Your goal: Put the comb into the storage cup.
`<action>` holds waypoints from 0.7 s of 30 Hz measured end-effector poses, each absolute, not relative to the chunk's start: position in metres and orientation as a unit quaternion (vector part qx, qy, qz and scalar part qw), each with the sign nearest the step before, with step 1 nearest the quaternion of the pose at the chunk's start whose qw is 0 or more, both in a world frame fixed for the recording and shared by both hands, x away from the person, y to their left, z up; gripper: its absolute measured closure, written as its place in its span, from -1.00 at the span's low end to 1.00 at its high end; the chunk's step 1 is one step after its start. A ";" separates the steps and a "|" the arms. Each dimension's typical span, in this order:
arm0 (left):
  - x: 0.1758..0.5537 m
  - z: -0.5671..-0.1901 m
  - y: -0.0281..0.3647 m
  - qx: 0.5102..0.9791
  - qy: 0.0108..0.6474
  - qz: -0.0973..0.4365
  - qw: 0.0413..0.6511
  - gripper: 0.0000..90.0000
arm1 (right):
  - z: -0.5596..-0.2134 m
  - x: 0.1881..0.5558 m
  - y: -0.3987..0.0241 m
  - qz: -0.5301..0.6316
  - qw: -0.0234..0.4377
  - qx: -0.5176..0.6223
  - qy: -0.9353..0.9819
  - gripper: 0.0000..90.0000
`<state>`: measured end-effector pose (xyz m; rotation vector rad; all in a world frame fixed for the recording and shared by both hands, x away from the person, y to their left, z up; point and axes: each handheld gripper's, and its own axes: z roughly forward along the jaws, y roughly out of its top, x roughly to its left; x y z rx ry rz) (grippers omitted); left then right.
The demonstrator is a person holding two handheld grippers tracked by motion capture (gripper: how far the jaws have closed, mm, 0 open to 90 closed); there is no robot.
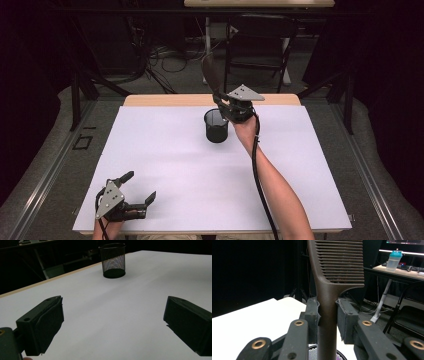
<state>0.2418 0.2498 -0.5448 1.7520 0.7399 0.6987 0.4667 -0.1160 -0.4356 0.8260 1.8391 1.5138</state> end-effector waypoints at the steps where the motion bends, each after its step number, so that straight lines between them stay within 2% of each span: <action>1: 0.242 -0.545 0.250 0.733 0.311 0.293 0.529 -0.93 | -0.436 0.468 -0.115 0.572 0.306 0.312 0.694 0.62; 21: 0.242 -0.545 0.249 0.733 0.310 0.291 0.530 -0.93 | -0.439 0.474 -0.108 0.579 0.305 0.303 0.693 0.62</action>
